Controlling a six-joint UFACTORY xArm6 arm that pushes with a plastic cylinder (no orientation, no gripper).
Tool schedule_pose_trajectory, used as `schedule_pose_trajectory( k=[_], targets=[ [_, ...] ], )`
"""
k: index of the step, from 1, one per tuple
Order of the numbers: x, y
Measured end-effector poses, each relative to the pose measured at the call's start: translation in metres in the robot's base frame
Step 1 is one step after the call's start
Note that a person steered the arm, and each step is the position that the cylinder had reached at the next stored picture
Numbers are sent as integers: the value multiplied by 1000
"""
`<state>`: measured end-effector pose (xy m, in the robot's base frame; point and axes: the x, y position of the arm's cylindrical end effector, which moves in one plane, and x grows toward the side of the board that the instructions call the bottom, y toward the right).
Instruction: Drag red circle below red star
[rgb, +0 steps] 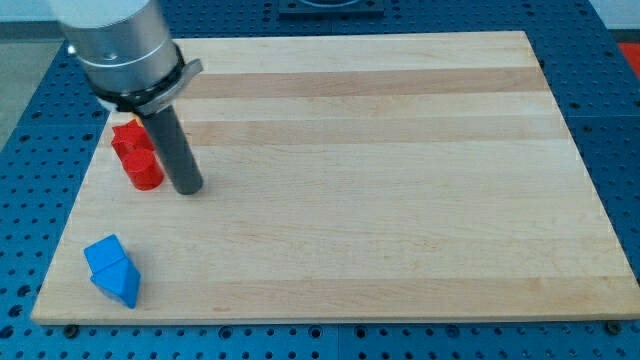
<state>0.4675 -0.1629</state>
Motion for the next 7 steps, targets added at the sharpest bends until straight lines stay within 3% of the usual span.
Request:
schedule_pose_trajectory(
  k=[3, 7],
  targets=[
    [-27, -2],
    [-23, -54]
  ],
)
